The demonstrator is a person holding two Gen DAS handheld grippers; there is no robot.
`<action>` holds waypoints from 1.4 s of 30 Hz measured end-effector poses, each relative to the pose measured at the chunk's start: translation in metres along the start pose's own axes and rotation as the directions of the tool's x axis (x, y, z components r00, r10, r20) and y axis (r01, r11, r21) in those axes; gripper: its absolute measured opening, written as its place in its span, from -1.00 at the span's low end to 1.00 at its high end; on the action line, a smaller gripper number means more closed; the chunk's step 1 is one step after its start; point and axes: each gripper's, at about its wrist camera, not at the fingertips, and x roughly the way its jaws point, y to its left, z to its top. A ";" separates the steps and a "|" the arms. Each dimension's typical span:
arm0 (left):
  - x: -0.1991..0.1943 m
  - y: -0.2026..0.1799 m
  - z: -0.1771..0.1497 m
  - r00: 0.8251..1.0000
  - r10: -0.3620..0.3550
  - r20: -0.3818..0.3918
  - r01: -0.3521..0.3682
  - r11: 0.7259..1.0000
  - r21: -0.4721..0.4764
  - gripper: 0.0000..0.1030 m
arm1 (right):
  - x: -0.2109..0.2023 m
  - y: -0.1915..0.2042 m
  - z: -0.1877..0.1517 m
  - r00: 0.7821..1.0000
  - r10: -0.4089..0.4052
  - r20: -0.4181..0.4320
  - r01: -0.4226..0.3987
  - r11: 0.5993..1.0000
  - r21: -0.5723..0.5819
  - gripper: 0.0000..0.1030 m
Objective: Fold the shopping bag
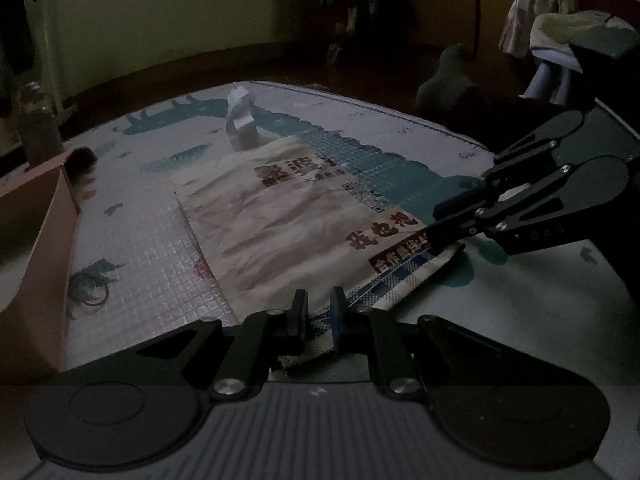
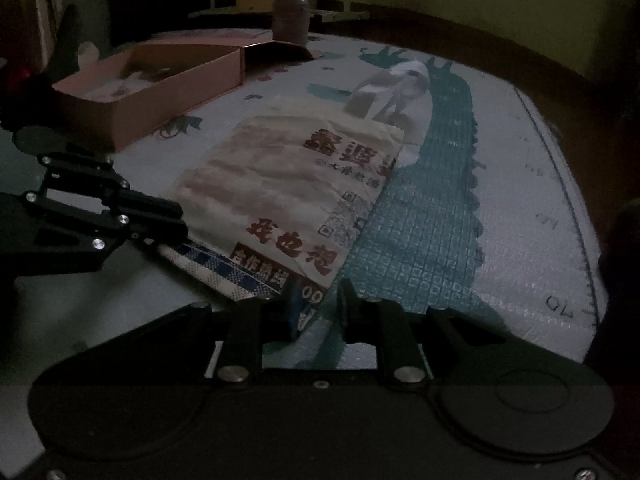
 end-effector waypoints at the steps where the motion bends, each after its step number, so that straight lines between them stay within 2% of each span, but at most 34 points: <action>1: 0.001 0.001 0.001 1.000 -0.002 -0.002 0.002 1.000 -0.004 -0.77 | -0.006 0.002 0.002 1.000 -0.002 0.030 0.003 1.000 -0.014 -0.71; 3: 0.001 0.002 0.001 1.000 -0.004 -0.006 0.004 1.000 -0.008 -0.77 | -0.018 0.009 0.006 0.995 0.000 0.097 0.005 0.999 -0.048 -0.73; 5: 0.000 0.002 0.001 1.000 -0.003 -0.005 0.003 1.000 -0.015 -0.77 | -0.024 0.016 0.007 0.992 0.023 0.121 -0.013 0.997 -0.081 -0.75; 8: -0.001 0.002 0.001 1.000 -0.004 -0.006 0.004 1.000 -0.022 -0.77 | -0.019 0.039 0.006 0.991 0.093 0.092 -0.078 0.984 -0.158 -0.78; 12: -0.001 0.002 0.001 1.000 -0.003 -0.003 0.003 1.000 -0.031 -0.77 | 0.000 0.048 0.009 0.991 0.122 0.058 -0.114 0.985 -0.127 -0.78; 15: -0.001 0.002 0.000 1.000 -0.006 -0.002 0.006 0.999 -0.036 -0.77 | 0.011 0.043 0.005 0.993 0.115 0.038 -0.111 0.989 -0.097 -0.80; 19: -0.001 0.003 -0.001 1.000 -0.010 0.005 0.011 0.999 -0.034 -0.77 | 0.008 0.027 -0.002 0.999 0.039 0.011 -0.039 0.998 -0.058 -0.81; 20: -0.001 0.003 -0.001 1.000 -0.012 0.004 0.012 0.999 -0.036 -0.77 | 0.006 0.021 -0.003 0.999 0.032 0.006 -0.031 0.998 -0.047 -0.86; 24: 0.000 0.004 -0.001 1.000 -0.015 0.002 0.015 0.999 -0.040 -0.77 | 0.003 0.010 -0.008 1.000 -0.005 -0.010 0.005 1.000 -0.019 -0.84; 27: -0.001 0.004 -0.001 1.000 -0.009 0.004 0.009 0.999 -0.038 -0.77 | 0.003 0.017 -0.005 0.999 -0.038 -0.005 0.038 0.999 -0.036 -0.83; 31: -0.002 0.004 -0.001 1.000 -0.008 0.004 0.008 0.999 -0.035 -0.77 | -0.012 0.019 0.002 0.996 -0.054 0.069 0.056 0.998 -0.029 -0.83; 33: -0.002 0.005 0.000 1.000 -0.010 0.001 0.010 0.999 -0.036 -0.77 | -0.021 0.030 0.006 0.994 -0.020 0.109 0.030 0.996 -0.087 -0.83; 38: -0.002 0.007 0.000 1.000 -0.017 0.001 0.017 0.999 -0.048 -0.77 | -0.001 0.054 0.004 0.998 0.044 0.044 -0.036 0.985 -0.170 -0.83; 42: -0.002 0.008 0.000 1.000 -0.021 0.003 0.021 0.999 -0.048 -0.77 | 0.009 0.037 0.003 0.996 0.087 0.015 -0.087 0.996 -0.030 -0.84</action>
